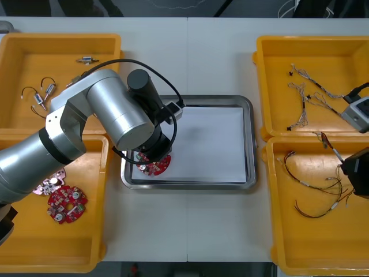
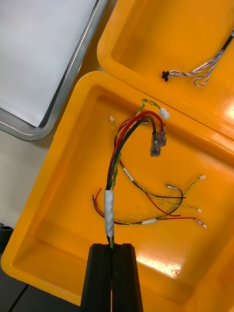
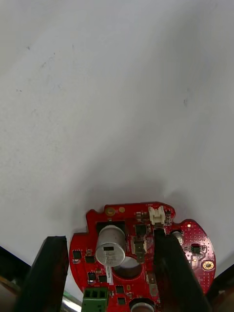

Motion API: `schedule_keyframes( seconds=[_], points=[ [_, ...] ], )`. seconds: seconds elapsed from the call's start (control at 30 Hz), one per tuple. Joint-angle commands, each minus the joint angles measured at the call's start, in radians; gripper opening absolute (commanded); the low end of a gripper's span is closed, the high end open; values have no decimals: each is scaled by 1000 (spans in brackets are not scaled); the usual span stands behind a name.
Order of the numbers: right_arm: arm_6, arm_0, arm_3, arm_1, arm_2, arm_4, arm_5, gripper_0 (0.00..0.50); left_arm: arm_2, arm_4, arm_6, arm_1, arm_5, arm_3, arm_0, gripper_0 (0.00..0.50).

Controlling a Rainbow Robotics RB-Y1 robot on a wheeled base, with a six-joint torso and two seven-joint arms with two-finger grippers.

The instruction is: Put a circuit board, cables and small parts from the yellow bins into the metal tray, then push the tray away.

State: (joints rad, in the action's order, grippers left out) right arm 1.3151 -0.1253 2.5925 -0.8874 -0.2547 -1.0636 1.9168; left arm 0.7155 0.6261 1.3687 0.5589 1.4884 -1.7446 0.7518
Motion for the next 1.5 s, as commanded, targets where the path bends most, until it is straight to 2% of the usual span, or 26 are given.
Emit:
schedule_keyframes(
  seconds=[0.03,0.2,0.4,0.63,0.77,0.93,1.0,1.13,1.3,1.5],
  points=[
    [27,-116,25,-68,115,-21,3,0,-33,18,-91,-19,0,-12,40,500],
    [26,-238,25,-67,230,-36,3,0,-108,40,-91,-25,79,-64,41,500],
    [20,-424,18,-59,404,-50,3,0,-246,83,-82,-25,223,-138,41,500],
    [46,-574,-23,7,571,-33,3,0,-433,118,-57,-13,366,-173,40,500],
    [168,-609,-60,70,646,36,3,0,-507,119,-43,13,423,-188,40,500],
    [286,-622,-107,139,741,145,3,0,-593,109,12,55,431,-187,38,500],
    [348,-636,-138,169,802,211,-25,0,-636,107,26,82,431,-168,38,500],
    [443,-637,-200,217,862,283,-73,0,-693,104,27,125,431,-116,38,500],
    [561,-637,-278,251,907,360,-114,0,-746,70,33,147,431,-39,40,500],
    [681,-637,-391,271,976,465,-219,0,-801,6,40,151,431,45,38,500]
  ],
)
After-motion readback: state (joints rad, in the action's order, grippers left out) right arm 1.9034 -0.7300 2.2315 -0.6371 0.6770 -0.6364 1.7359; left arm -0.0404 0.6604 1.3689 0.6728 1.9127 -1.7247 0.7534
